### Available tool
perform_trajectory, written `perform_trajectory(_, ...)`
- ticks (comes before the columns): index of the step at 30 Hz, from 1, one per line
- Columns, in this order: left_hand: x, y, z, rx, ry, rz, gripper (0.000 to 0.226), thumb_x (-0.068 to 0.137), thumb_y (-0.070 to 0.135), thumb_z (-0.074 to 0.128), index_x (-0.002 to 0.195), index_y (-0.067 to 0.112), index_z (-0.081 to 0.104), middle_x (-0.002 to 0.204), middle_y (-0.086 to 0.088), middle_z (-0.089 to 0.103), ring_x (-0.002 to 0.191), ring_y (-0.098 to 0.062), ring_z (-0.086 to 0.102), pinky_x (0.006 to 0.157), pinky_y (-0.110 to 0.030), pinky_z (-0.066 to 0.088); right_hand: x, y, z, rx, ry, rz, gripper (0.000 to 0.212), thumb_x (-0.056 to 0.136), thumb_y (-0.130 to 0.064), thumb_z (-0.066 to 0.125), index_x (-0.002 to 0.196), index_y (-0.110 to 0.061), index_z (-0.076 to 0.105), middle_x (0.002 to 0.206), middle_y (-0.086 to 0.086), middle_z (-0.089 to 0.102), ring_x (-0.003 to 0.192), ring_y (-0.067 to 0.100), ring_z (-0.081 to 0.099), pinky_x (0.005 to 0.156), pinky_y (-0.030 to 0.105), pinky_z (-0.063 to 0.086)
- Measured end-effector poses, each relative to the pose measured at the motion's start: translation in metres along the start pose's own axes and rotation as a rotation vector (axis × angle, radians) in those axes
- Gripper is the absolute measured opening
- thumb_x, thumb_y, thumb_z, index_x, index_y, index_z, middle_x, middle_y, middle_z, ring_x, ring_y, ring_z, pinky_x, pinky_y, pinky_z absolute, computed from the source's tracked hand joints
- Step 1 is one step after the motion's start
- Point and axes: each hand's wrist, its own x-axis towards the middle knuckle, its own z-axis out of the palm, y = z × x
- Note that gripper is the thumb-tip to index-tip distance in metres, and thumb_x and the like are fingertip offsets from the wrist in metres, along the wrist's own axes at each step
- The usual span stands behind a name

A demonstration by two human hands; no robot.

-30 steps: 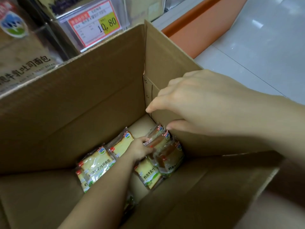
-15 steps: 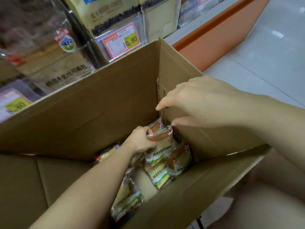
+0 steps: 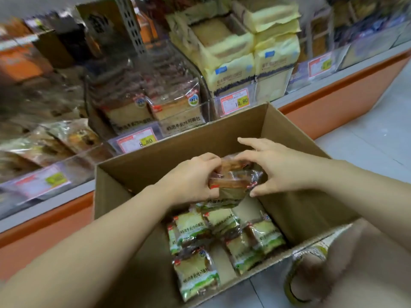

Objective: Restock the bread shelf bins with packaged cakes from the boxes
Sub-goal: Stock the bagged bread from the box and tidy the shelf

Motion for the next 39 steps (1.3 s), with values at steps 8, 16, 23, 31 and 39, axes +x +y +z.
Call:
perform_trajectory(8,-0.06,-0.005,-0.061,0.042,0.189,-0.009,0.037,0.074,0.028,0.068,0.106,0.017,0.056,0.115,0.006,0.05,0.098,-0.014,0.053,0.086,-0.035,0.049,0.024,-0.056,-0.026,-0.095,0.318,-0.175,0.088,0.063,-0.062,0.074,0.134,-0.025,0.038,0.158,0.002,0.016,0.141,0.021,0.024,0.115,0.038,0.023)
perform_trajectory(16,-0.094,-0.017,-0.123,0.3,0.297,-0.031,0.033,0.08,0.034,0.065,0.108,0.022,0.051,0.115,0.006,0.047,0.09,-0.011,0.052,0.077,-0.03,0.052,0.055,-0.102,-0.069,-0.14,0.565,-0.18,0.118,0.065,-0.051,0.079,0.152,-0.024,0.005,0.127,0.003,0.054,0.112,0.021,0.044,0.09,0.036,0.041)
perform_trajectory(23,-0.099,-0.045,-0.183,0.503,0.45,-0.032,0.047,0.079,0.034,0.065,0.119,0.012,0.055,0.133,-0.006,0.049,0.1,-0.024,0.059,0.077,-0.038,0.054,0.111,-0.121,-0.118,0.071,0.685,-0.228,0.084,0.067,-0.039,0.08,0.138,-0.026,0.037,0.13,-0.004,0.05,0.117,0.017,0.045,0.097,0.038,0.044)
perform_trajectory(31,-0.08,-0.079,-0.187,0.579,0.366,-0.131,0.053,0.085,0.043,0.062,0.129,0.018,0.048,0.134,0.0,0.045,0.104,-0.021,0.058,0.072,-0.026,0.041,0.16,-0.12,-0.116,0.244,0.557,-0.258,0.082,0.069,-0.029,0.082,0.138,-0.02,0.039,0.131,-0.002,0.048,0.118,0.013,0.048,0.098,0.027,0.042)
perform_trajectory(39,-0.04,-0.08,-0.182,0.455,0.41,-0.079,0.048,0.084,0.039,0.061,0.125,0.018,0.05,0.122,-0.001,0.049,0.101,-0.019,0.054,0.077,-0.033,0.05,0.165,-0.089,-0.13,0.235,0.428,-0.188,0.066,0.065,-0.024,0.085,0.118,-0.025,0.046,0.116,-0.008,0.055,0.107,0.012,0.054,0.089,0.025,0.045)
